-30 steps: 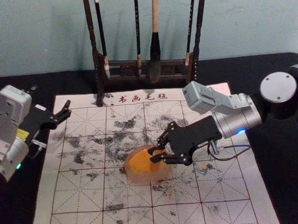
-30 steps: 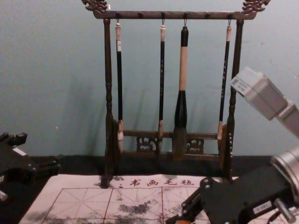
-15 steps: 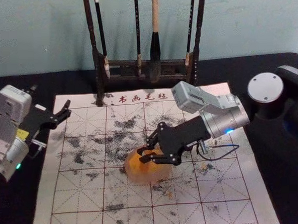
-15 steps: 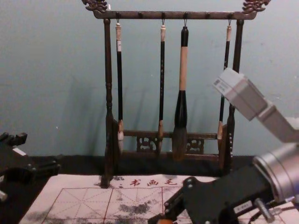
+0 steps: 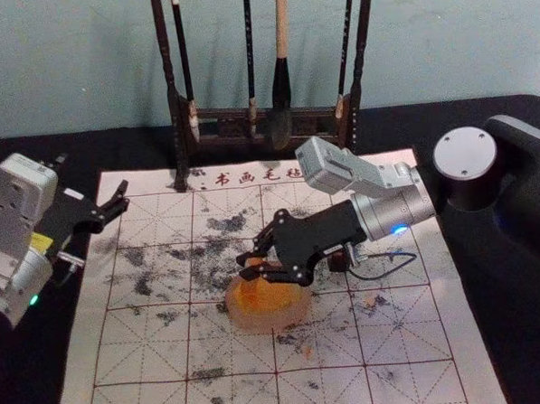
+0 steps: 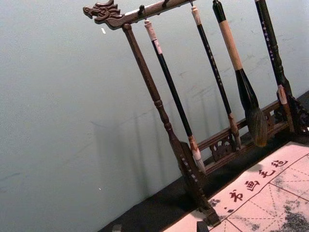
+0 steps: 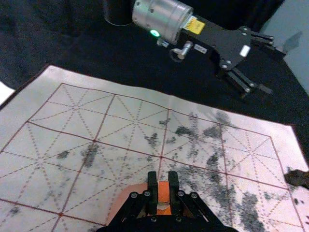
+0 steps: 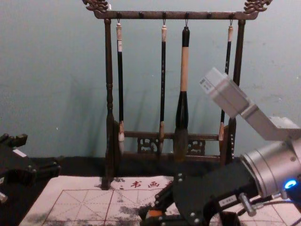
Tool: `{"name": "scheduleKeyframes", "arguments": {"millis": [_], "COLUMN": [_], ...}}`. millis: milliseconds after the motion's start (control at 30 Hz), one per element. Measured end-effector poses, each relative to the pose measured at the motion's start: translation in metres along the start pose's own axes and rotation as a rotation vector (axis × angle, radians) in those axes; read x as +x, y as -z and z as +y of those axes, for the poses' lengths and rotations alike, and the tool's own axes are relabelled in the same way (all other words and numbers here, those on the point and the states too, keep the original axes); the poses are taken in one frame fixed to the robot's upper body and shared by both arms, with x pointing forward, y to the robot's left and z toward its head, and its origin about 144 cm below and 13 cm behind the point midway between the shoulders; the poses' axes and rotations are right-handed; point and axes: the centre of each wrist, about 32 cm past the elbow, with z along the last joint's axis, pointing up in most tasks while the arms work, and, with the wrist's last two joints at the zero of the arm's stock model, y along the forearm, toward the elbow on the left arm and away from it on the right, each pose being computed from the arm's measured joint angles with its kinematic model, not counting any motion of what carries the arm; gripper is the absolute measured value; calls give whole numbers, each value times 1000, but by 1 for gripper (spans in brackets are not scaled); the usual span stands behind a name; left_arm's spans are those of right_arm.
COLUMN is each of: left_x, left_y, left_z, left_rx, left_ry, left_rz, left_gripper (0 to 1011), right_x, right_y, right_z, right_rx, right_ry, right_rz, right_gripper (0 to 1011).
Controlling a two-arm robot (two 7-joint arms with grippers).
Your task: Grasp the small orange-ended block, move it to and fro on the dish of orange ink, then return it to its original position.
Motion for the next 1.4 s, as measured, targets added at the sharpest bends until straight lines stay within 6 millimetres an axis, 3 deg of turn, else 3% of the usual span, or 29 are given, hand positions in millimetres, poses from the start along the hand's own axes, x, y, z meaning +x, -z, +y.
{"name": "scheduleKeyframes", "arguments": {"millis": [667, 1400], "left_x": [0, 0], "left_y": [0, 0], "left_z": [0, 0], "left_rx": [0, 0], "left_ry": [0, 0], "left_rz": [0, 0], "left_gripper": [1001, 1001], "right_x": [6, -16], "right_y": [1, 3], "right_z": [-11, -30], "right_rx": [-28, -53], "right_ry": [65, 64], "right_rz": [-9, -15], "right_gripper": [132, 133]}}
